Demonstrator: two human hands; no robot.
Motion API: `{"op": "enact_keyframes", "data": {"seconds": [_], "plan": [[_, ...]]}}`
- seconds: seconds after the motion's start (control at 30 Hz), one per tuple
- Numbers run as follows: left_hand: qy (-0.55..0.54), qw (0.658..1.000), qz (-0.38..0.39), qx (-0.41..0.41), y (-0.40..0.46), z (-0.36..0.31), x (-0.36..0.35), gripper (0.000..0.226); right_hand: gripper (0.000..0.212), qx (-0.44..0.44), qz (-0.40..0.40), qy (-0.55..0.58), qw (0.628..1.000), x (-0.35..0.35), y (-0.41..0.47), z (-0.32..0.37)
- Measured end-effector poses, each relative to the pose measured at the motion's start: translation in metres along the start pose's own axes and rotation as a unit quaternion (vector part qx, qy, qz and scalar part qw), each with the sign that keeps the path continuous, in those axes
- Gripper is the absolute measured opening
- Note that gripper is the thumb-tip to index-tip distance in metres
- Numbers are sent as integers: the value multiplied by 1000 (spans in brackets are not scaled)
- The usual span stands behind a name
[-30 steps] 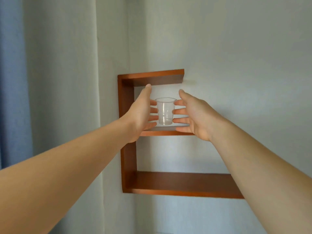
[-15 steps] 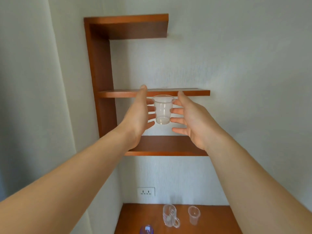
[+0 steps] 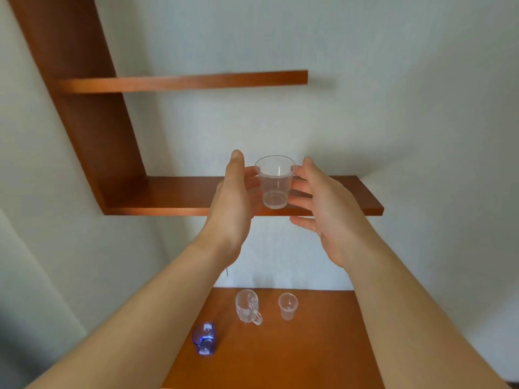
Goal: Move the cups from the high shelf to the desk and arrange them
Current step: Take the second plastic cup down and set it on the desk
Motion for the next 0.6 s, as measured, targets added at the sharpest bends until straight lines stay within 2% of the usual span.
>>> {"op": "enact_keyframes", "data": {"seconds": [0.23, 0.3, 0.6], "plan": [[-8, 1000, -24, 13, -4, 59, -52, 61, 44, 8, 11, -13, 1000, 54, 14, -48], [-11, 999, -32, 17, -8, 76, -61, 62, 39, 3, 9, -15, 1000, 65, 17, -65], [9, 999, -48, 22, -32, 142, -81, 65, 38, -7, 5, -14, 1000, 92, 14, -133]]}}
Point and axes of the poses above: each hand's wrist, its own y-axis towards the middle knuckle, its own x-axis out of the back of the hand, z = x × y, the point moved 8 cm from there along y, towards the middle knuckle, and after that the axes turned 2 degrees about -x, right-handed, at the moved point
